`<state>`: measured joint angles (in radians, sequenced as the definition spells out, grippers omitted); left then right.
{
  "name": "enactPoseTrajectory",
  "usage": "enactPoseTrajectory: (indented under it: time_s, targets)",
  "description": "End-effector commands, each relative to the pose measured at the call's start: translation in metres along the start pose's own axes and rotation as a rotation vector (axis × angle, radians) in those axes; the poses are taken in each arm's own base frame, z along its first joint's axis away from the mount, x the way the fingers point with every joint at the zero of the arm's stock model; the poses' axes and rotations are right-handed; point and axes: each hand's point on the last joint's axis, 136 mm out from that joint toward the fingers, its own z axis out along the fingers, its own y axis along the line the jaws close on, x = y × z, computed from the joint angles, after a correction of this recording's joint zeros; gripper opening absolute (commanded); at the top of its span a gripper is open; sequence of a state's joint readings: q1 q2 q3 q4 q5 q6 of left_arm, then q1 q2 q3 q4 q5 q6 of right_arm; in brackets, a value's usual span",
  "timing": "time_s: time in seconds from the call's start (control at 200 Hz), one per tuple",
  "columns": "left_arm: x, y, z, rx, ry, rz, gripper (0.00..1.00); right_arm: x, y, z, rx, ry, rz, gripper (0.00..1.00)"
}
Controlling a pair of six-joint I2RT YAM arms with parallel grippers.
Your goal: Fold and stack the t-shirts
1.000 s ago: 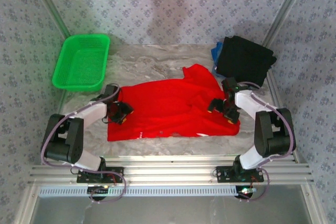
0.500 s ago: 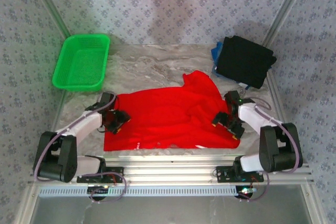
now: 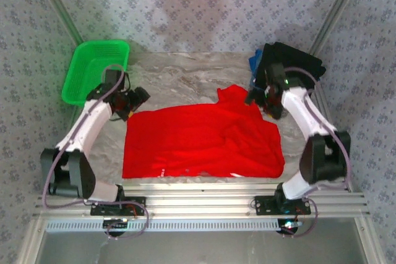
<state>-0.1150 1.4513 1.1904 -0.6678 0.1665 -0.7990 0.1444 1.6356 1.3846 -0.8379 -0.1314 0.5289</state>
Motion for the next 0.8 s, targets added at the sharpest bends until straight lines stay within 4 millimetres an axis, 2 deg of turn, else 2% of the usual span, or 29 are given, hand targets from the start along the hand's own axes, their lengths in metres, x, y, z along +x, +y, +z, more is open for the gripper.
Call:
enactPoseTrajectory:
  time_s: [0.0, 0.07, 0.155, 0.29, 0.4, 0.51, 0.794]
  targets:
    - [-0.006, 0.004, 0.024, -0.006, 0.097, 0.103, 0.83, -0.043, 0.04, 0.036, -0.09, 0.035, -0.299, 0.94]
    - [-0.014, -0.004, 0.033, 0.015, 0.107, 0.157, 0.83, -0.069, 0.056, 0.056, -0.103, 0.044, -0.399, 0.9]
    - [-0.02, -0.009, 0.042, 0.064, 0.118, 0.152, 0.82, -0.088, 0.068, 0.083, -0.118, 0.051, -0.448, 0.88]
    - [-0.019, -0.005, 0.047, 0.083, 0.141, 0.129, 0.81, -0.11, 0.067, 0.115, -0.09, 0.039, -0.481, 0.84]
    - [-0.014, -0.002, 0.044, 0.085, 0.155, 0.132, 0.81, -0.116, 0.062, 0.135, -0.083, 0.047, -0.462, 0.81]
    - [-0.013, 0.005, 0.034, 0.089, 0.143, 0.12, 0.81, -0.116, 0.066, 0.15, -0.099, 0.047, -0.475, 0.8]
    - [-0.014, 0.025, 0.009, 0.086, 0.082, 0.102, 0.81, -0.108, 0.068, 0.174, -0.109, 0.082, -0.453, 0.75]
